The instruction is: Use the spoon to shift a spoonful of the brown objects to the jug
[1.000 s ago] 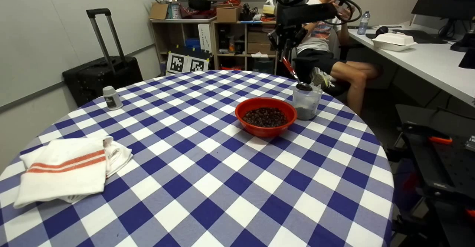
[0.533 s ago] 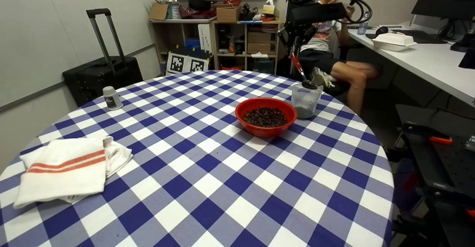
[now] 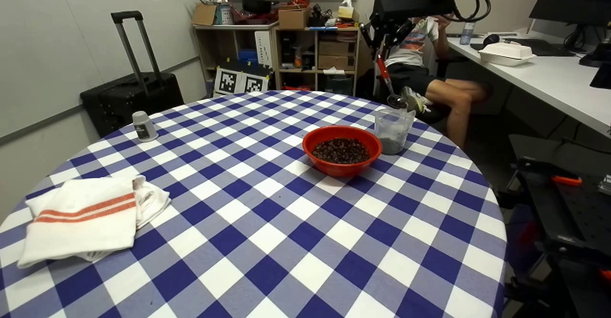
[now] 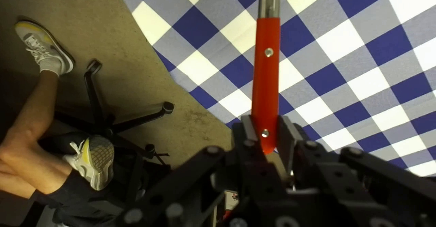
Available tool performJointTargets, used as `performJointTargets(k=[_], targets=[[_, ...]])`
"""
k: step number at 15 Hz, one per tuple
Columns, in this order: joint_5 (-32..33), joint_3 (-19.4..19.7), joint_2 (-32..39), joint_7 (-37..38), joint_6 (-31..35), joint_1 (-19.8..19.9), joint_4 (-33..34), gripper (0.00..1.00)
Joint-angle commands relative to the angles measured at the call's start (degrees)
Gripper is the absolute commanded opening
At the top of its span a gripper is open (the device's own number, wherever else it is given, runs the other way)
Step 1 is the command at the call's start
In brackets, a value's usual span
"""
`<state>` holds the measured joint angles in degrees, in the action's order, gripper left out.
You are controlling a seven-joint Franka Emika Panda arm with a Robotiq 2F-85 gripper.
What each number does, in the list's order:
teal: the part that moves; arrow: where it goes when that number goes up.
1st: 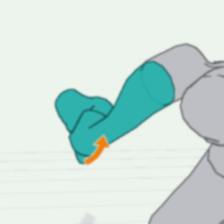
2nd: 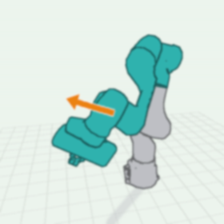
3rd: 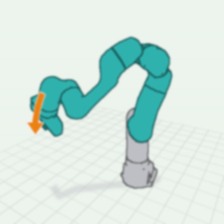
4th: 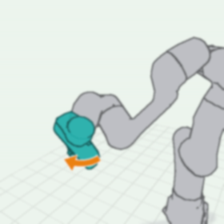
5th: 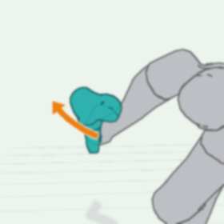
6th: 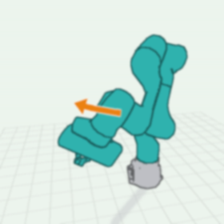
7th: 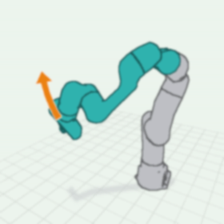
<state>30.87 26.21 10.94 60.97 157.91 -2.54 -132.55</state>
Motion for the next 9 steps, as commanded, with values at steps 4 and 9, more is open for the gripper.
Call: performJointTargets(k=[4, 9], targets=[[15.49, -2.58, -3.90, 15.02, -0.50, 1.15, -1.89, 0.05], [24.71, -1.70, -3.22, 24.59, -1.42, -1.06, -1.85, 0.05]])
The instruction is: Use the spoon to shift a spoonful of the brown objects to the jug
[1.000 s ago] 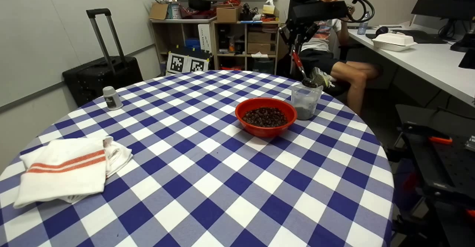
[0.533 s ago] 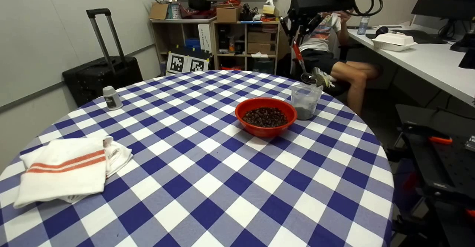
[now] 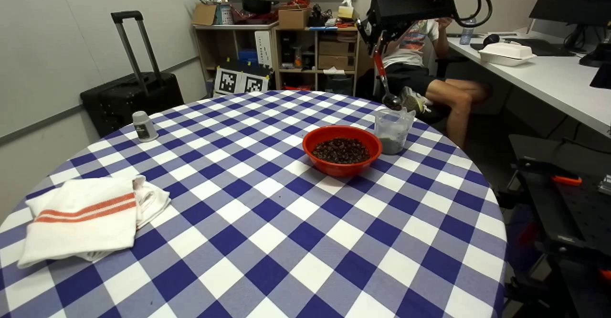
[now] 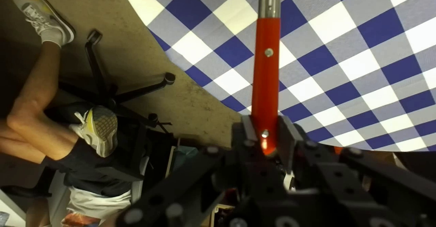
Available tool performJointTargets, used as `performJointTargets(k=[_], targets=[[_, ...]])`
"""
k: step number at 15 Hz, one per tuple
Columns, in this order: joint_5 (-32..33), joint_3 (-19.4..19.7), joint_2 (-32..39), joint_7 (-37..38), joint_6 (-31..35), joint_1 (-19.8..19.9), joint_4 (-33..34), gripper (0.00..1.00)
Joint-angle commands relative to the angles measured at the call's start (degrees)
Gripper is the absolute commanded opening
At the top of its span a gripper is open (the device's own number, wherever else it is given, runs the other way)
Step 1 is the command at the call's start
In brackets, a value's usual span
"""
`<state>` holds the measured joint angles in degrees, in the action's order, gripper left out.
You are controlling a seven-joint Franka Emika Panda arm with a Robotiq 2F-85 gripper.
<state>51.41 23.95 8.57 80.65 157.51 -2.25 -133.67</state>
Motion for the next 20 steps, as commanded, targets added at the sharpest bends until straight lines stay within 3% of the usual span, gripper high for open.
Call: performJointTargets(k=[1, 8, 13, 14, 20], targets=[[5.64, 0.58, -0.84, 6.58, -1.23, -1.59, -0.77, 0.05], [19.33, 0.66, -1.62, 20.76, -4.52, -3.20, -1.26, 0.05], [30.57, -0.03, -2.64, 32.81, -10.58, -5.00, -2.46, 0.05], [32.56, -5.93, -3.41, 34.86, -12.73, 0.02, -2.81, 0.05], [36.91, -13.71, -5.86, 42.94, -20.36, 3.27, -5.51, 0.05]])
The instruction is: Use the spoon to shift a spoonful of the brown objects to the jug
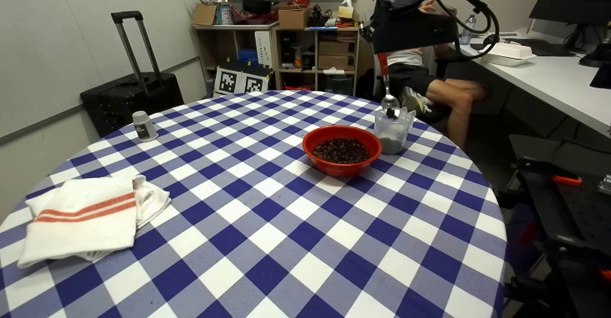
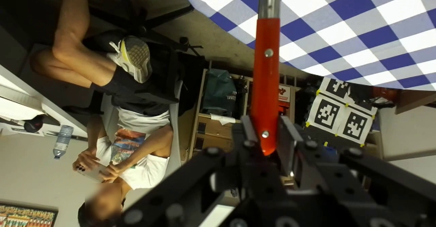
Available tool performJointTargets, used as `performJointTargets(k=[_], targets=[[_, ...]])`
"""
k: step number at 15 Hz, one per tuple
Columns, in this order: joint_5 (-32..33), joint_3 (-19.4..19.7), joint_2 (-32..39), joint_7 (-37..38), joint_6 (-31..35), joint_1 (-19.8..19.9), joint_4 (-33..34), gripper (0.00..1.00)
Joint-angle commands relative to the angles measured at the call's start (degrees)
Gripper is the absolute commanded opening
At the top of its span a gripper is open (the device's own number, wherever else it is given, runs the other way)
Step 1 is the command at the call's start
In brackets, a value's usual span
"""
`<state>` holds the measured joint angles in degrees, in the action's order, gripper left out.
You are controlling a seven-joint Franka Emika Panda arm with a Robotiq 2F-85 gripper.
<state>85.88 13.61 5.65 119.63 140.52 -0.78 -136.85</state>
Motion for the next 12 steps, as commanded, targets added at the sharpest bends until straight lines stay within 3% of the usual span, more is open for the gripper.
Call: performJointTargets(k=[1, 6, 10, 12], targets=[[2.53, -4.21, -3.32, 4.75, -4.36, 2.07, -2.66, 0.05], [1.93, -6.71, -5.08, 6.34, -7.47, 3.01, -4.10, 0.05], [-4.22, -5.40, -5.27, -4.35, 9.41, 6.30, -4.12, 0.05], [-10.32, -4.74, -5.35, -12.58, 16.82, 8.02, -3.89, 0.05]])
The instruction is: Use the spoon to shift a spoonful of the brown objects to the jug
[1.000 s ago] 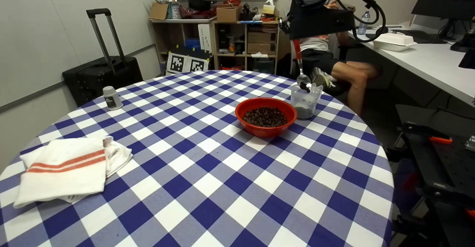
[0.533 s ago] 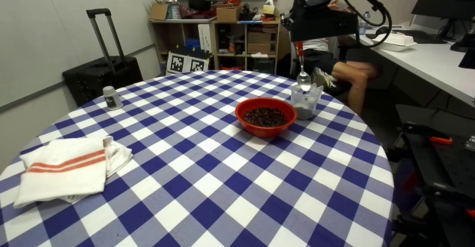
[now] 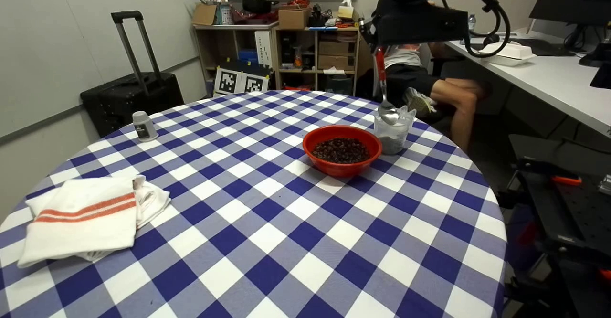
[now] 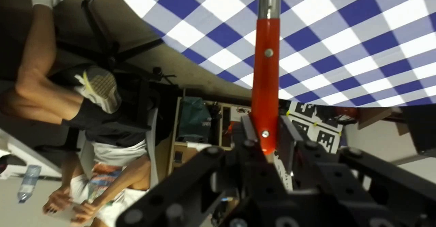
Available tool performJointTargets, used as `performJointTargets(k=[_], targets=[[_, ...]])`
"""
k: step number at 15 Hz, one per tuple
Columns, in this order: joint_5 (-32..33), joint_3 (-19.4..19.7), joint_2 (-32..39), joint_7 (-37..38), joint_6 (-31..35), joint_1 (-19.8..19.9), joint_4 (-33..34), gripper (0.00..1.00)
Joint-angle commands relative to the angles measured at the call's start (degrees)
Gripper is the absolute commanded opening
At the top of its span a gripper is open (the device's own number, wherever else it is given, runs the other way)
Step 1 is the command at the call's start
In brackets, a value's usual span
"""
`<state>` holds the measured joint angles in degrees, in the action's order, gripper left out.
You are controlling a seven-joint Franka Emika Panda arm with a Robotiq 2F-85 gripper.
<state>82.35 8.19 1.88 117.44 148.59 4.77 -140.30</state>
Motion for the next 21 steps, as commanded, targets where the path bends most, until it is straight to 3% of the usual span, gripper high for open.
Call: performJointTargets(k=[1, 4, 8, 13, 16, 19, 21], targets=[[-10.50, 0.85, -1.85, -14.81, 11.39, 3.09, -0.82, 0.05], [-21.26, 0.31, -2.45, -27.78, 15.34, 3.43, -2.47, 0.05], [-37.31, -3.30, -2.03, -45.49, 16.58, 0.40, -5.07, 0.05], [-60.84, -10.85, -2.01, -67.22, 10.89, -6.52, -4.29, 0.05], [-71.43, -14.04, -1.73, -79.57, 5.42, -9.78, -1.74, 0.05], [-70.29, -14.97, 1.27, -82.23, 2.88, -11.37, 1.41, 0.05], [-66.33, -14.44, 4.38, -79.25, 4.12, -11.80, 3.15, 0.05]])
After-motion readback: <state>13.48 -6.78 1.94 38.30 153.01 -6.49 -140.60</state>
